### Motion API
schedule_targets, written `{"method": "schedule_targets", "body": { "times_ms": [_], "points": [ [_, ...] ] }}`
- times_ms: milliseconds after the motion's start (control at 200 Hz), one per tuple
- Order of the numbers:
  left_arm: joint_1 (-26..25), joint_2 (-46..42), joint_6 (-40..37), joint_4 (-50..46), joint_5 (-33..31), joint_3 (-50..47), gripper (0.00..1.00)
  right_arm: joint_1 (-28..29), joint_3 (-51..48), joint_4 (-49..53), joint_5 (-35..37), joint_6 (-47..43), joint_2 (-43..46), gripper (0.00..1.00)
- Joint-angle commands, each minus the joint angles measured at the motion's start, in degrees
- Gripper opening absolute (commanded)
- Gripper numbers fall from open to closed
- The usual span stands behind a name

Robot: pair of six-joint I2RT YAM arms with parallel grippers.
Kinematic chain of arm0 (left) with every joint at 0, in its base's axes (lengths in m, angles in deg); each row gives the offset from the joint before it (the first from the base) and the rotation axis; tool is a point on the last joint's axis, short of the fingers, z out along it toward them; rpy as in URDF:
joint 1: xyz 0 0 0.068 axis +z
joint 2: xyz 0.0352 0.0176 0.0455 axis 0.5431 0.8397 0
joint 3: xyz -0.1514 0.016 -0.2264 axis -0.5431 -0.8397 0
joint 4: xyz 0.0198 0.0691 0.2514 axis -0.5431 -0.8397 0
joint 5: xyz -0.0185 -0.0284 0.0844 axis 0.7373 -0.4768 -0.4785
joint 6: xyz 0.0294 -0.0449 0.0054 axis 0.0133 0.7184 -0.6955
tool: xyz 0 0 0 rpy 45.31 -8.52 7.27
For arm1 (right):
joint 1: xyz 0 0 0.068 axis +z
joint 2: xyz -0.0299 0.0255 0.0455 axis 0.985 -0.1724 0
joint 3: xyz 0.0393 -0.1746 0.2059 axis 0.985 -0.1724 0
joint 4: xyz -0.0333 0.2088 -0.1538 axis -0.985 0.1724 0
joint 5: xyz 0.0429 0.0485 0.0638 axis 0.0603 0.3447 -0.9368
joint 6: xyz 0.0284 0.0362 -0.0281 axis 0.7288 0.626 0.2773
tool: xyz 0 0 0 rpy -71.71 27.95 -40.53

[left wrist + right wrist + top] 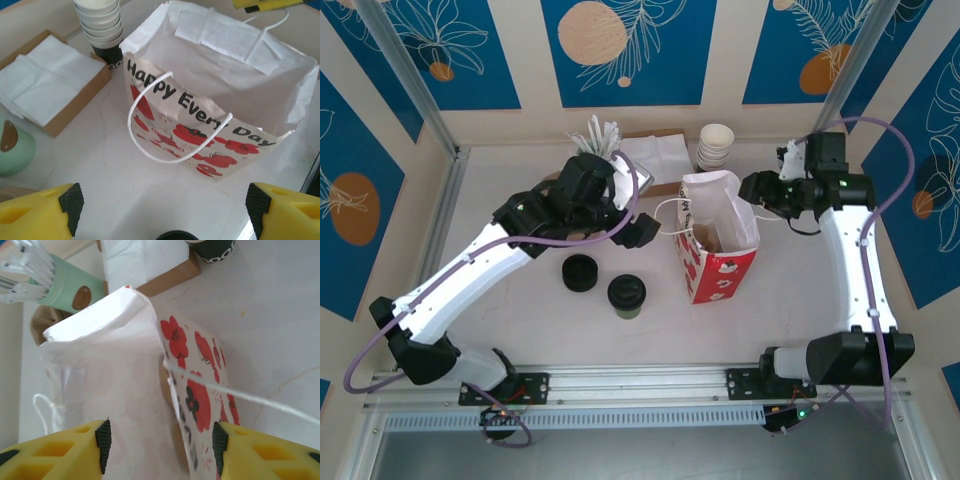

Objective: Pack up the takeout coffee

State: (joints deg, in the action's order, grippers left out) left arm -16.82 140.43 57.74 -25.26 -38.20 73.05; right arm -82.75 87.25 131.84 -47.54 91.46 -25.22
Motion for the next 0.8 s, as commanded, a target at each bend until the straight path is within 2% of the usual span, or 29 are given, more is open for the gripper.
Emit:
{"method": "schedule_targets", "body": {
  "times_ms": [0, 220, 335, 415, 565, 600, 655, 795],
  "points": [
    [0.57, -2.57, 1.26, 1.62, -1.46, -1.06, 0.86, 1.72, 2.62, -1.36, 3.63, -3.13, -1.97, 0.59],
    [0.58, -3.03, 1.25, 1.31, -2.86, -1.34, 0.87, 4.01, 2.51, -2.98, 5.65, -3.7, -6.81, 0.59],
    [0.58, -3.07, 1.1, 1.51, -2.49, -1.22, 0.87, 4.91, 2.06, -3.55, 6.64, -3.96, -8.58, 0.55],
    [0.58, -2.83, 1.09, 1.44, -2.47, -1.14, 0.87, 5.28, 1.97, -3.78, 7.34, -4.07, -9.52, 0.44],
    [0.58, -3.07, 1.04, 1.34, -2.75, -1.22, 0.87, 5.45, 1.39, -5.2, 6.89, -3.24, -8.08, 0.09],
    [0.58, -3.1, 1.09, 1.34, -2.84, -1.34, 0.87, 5.47, 0.74, -6.45, 6.19, -2.45, -6.9, 0.05],
    [0.58, -3.11, 1.07, 1.25, -2.94, -1.43, 0.87, 5.66, -1.13, -9.18, 4.15, -1.34, -4.28, 0.0],
    [0.58, -3.16, 1.04, 1.76, -2.76, -1.53, 0.87, 7.64, -8.74, -17.6, 2.64, 0.7, 4.0, 0.0]
  ]
}}
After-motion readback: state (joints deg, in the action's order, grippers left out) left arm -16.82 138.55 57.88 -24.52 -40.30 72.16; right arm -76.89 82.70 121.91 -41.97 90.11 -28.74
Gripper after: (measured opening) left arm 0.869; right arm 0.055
